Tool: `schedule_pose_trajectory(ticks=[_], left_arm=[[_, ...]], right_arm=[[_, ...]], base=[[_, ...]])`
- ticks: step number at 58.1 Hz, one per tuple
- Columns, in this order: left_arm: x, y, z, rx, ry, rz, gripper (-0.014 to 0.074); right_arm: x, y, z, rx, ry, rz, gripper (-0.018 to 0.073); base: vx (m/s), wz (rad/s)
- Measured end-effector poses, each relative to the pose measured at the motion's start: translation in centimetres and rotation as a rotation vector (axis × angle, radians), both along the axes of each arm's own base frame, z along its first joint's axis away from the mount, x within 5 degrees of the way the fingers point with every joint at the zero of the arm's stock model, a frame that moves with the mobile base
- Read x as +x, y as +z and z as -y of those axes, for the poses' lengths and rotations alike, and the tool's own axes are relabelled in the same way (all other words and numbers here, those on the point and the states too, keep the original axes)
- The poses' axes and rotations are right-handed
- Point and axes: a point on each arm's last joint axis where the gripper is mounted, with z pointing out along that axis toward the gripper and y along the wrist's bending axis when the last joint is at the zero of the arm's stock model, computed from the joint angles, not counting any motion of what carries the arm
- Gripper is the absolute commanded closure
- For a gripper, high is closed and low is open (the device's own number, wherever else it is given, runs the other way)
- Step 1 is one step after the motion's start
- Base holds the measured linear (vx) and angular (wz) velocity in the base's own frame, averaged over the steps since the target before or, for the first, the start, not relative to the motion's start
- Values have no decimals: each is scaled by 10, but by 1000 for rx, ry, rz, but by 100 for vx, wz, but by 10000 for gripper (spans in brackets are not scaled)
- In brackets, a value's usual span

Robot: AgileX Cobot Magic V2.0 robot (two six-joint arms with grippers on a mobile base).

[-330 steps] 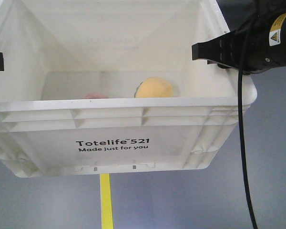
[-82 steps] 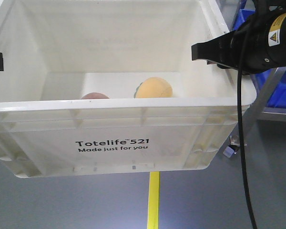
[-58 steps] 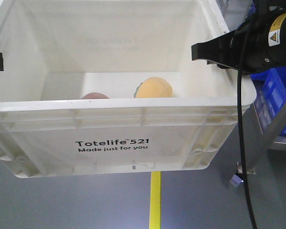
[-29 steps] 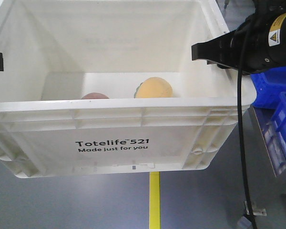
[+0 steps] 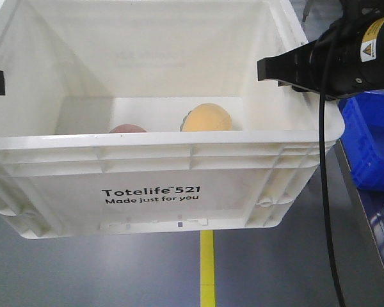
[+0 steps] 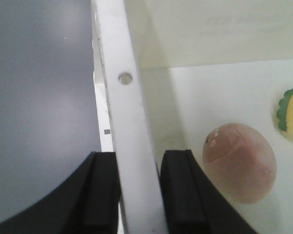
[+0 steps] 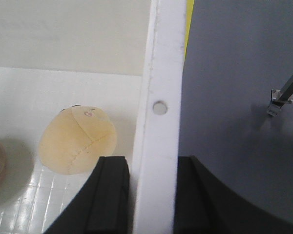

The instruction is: Place moving items into box and shelve

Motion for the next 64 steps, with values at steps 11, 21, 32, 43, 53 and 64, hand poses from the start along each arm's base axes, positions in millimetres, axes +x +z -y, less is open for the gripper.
schedule_pose_trajectory(ticks=[11, 21, 32, 43, 53, 64], left_arm=[[0, 0, 0, 0, 0, 0, 456], [0, 0, 0, 0, 0, 0, 456], [0, 0, 0, 0, 0, 0, 456], [0, 0, 0, 0, 0, 0, 456], [0, 0, 0, 0, 0, 0, 456], [0, 0, 0, 0, 0, 0, 456]], right_arm=[[0, 0, 0, 0, 0, 0, 447], [0, 0, 0, 0, 0, 0, 447], [0, 0, 0, 0, 0, 0, 447], [0, 0, 0, 0, 0, 0, 447], [0, 0, 0, 0, 0, 0, 447], [0, 0, 0, 0, 0, 0, 447]], base=[[44, -3], [45, -6], [45, -7], [45, -6], [44, -4], [45, -2]])
